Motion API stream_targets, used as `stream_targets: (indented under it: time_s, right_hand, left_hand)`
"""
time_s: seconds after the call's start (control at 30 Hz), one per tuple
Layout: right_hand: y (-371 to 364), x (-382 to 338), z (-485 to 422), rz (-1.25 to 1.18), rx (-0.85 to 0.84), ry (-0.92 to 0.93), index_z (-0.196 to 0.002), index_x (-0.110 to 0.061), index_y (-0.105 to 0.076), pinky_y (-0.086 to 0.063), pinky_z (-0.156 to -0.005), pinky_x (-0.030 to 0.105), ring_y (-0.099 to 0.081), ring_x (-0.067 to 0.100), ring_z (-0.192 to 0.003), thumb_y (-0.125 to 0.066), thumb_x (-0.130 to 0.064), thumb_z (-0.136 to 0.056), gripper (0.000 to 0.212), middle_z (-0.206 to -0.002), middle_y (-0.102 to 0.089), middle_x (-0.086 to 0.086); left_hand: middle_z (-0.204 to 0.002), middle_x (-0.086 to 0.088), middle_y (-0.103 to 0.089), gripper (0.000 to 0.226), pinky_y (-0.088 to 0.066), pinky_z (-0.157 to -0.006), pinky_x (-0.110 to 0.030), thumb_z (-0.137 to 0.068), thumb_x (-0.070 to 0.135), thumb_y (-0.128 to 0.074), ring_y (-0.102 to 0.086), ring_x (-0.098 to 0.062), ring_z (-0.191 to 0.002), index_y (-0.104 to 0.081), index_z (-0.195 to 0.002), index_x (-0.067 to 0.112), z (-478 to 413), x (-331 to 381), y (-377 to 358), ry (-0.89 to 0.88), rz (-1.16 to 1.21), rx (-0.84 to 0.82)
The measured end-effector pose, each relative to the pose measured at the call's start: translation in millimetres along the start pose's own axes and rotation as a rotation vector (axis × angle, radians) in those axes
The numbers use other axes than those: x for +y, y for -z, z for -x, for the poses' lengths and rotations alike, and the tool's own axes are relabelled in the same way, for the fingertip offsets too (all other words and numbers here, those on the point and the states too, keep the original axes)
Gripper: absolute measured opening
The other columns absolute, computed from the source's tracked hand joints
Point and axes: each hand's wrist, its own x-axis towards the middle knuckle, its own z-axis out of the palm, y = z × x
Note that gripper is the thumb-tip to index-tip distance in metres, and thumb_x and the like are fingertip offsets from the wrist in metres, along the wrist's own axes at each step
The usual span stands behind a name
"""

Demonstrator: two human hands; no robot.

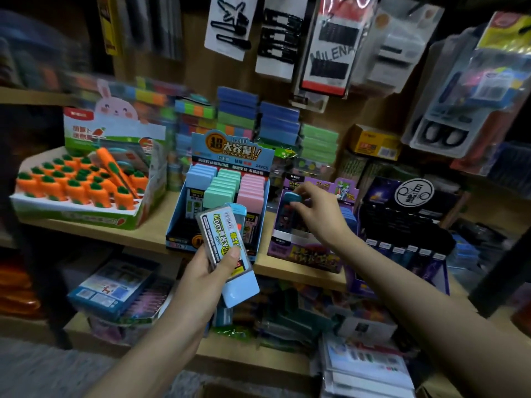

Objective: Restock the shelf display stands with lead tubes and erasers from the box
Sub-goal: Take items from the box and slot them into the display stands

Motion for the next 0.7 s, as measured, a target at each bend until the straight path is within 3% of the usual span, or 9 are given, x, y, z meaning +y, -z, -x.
stream_targets:
  time_s: [0.13,0.4,0.5,0.57,0.63,0.7]
  right_hand:
    - [-7,8,-4,0.413,0.111,0.186,-0.103,-0.009,-0.061,-0.04,-0.079,0.038,-0.045,0.027,-0.097,-0.068,-0.023,-0.083,0.026,-0.104,-0.052,0.01]
    - [-6,-3,6,0.465,0.096,0.18,-0.116,-0.011,-0.052,-0.037,-0.086,0.035,-0.041,0.025,-0.107,-0.064,-0.027,-0.086,0.036,-0.115,-0.048,0.009]
    - [1,-26,42,0.2,0.046,0.152,-0.104,-0.015,-0.057,-0.036,-0.079,0.028,-0.043,0.014,-0.096,-0.057,-0.03,-0.091,0.021,-0.101,-0.05,-0.002]
    - [7,-43,76,-0.143,-0.197,0.019,-0.092,-0.018,-0.06,-0.043,-0.076,0.029,-0.051,0.011,-0.087,-0.048,-0.04,-0.094,0.026,-0.09,-0.059,-0.003]
    - [13,-56,108,-0.565,-0.426,-0.14,-0.086,-0.022,-0.063,-0.046,-0.07,0.018,-0.058,0.0,-0.077,-0.046,-0.047,-0.09,0.031,-0.082,-0.066,-0.009]
    - [16,-60,128,-0.764,-0.495,-0.238,-0.085,-0.021,-0.065,-0.046,-0.065,0.011,-0.06,-0.003,-0.074,-0.056,-0.045,-0.084,0.025,-0.079,-0.067,-0.011]
  left_hand:
    - [-0.086,0.02,-0.072,0.028,-0.051,-0.058,-0.013,-0.072,0.037,-0.059,-0.068,0.001,-0.077,-0.058,-0.101,0.037,0,1,0,-0.002,0.04,-0.007]
    - [-0.089,0.015,-0.073,0.032,-0.052,-0.058,-0.015,-0.071,0.035,-0.061,-0.069,-0.003,-0.079,-0.06,-0.103,0.032,0,3,-6,0.0,0.088,-0.028]
    - [-0.085,0.014,-0.074,0.022,-0.052,-0.056,-0.015,-0.08,0.027,-0.06,-0.069,-0.003,-0.076,-0.06,-0.102,0.03,-2,3,-12,-0.002,0.125,-0.014]
    - [-0.086,0.014,-0.074,0.024,-0.052,-0.055,-0.015,-0.08,0.028,-0.06,-0.069,-0.004,-0.076,-0.059,-0.104,0.029,-2,3,-17,-0.005,0.128,-0.007]
    - [-0.085,0.012,-0.074,0.025,-0.052,-0.055,-0.016,-0.079,0.029,-0.06,-0.07,-0.005,-0.075,-0.059,-0.104,0.027,-1,2,-23,-0.013,0.115,-0.006]
    - [-0.083,0.012,-0.074,0.02,-0.051,-0.055,-0.015,-0.083,0.025,-0.059,-0.069,-0.003,-0.073,-0.06,-0.103,0.025,0,0,-27,-0.022,0.101,0.0]
